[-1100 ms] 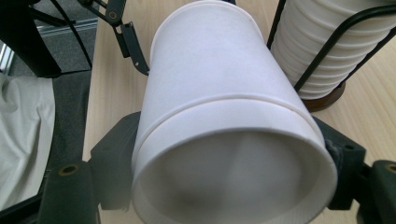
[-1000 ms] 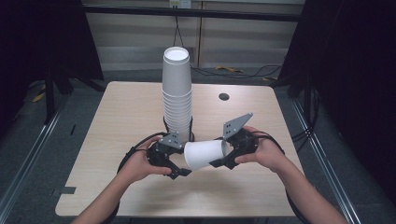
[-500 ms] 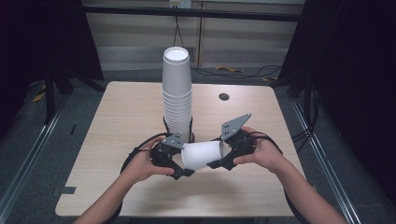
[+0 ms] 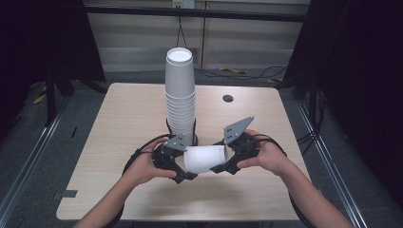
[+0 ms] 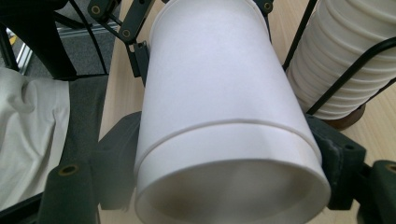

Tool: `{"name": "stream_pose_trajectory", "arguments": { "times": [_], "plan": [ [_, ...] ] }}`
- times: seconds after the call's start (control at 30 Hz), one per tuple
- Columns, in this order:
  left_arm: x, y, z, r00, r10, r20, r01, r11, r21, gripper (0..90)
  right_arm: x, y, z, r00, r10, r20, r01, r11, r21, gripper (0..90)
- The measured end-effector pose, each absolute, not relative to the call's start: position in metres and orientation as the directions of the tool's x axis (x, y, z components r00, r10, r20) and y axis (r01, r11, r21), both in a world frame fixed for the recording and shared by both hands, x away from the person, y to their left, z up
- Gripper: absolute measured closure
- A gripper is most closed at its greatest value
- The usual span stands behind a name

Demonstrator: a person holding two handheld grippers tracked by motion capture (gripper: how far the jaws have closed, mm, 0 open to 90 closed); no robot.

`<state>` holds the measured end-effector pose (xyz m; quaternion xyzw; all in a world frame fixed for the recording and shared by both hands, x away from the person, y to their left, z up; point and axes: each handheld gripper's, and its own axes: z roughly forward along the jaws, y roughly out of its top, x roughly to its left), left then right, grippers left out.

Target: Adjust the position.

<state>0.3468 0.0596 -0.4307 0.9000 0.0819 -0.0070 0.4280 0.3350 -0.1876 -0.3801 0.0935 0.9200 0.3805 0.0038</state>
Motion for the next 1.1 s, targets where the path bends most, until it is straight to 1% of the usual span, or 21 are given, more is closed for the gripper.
{"name": "stream_pose_trajectory", "arguments": {
  "times": [0.2, 0.3, 0.43, 0.53, 0.6, 0.83, 1.0, 1.1],
  "plan": [
    [0.347, 0.059, -0.430, 0.987, 0.144, -0.067, 0.143, -0.617, 0.774, 2.3, 0.336, -0.187, -0.381, -0.982, 0.174, 0.067, 0.172, 0.698, 0.695, 23.0],
    [0.346, 0.059, -0.431, 0.988, 0.136, -0.068, 0.138, -0.614, 0.777, 2.6, 0.336, -0.186, -0.380, -0.983, 0.170, 0.072, 0.172, 0.703, 0.690, 23.0],
    [0.347, 0.060, -0.433, 0.988, 0.133, -0.077, 0.142, -0.606, 0.783, 3.8, 0.336, -0.185, -0.380, -0.983, 0.172, 0.067, 0.171, 0.710, 0.683, 23.0],
    [0.346, 0.061, -0.433, 0.990, 0.126, -0.064, 0.127, -0.597, 0.792, 6.2, 0.337, -0.185, -0.381, -0.983, 0.171, 0.064, 0.168, 0.711, 0.683, 22.9],
    [0.346, 0.061, -0.433, 0.990, 0.124, -0.063, 0.125, -0.600, 0.790, 10.0, 0.338, -0.185, -0.382, -0.982, 0.177, 0.063, 0.171, 0.713, 0.680, 22.9],
    [0.347, 0.063, -0.431, 0.989, 0.129, -0.074, 0.136, -0.590, 0.796, 10.3, 0.337, -0.186, -0.380, -0.982, 0.180, 0.061, 0.173, 0.712, 0.680, 23.0],
    [0.346, 0.067, -0.429, 0.984, 0.152, -0.092, 0.166, -0.590, 0.790, 10.5, 0.338, -0.189, -0.382, -0.981, 0.185, 0.054, 0.172, 0.714, 0.679, 22.9],
    [0.346, 0.070, -0.427, 0.985, 0.146, -0.095, 0.163, -0.581, 0.797, 10.6, 0.337, -0.190, -0.383, -0.980, 0.189, 0.058, 0.178, 0.713, 0.678, 22.9]
  ]
}}
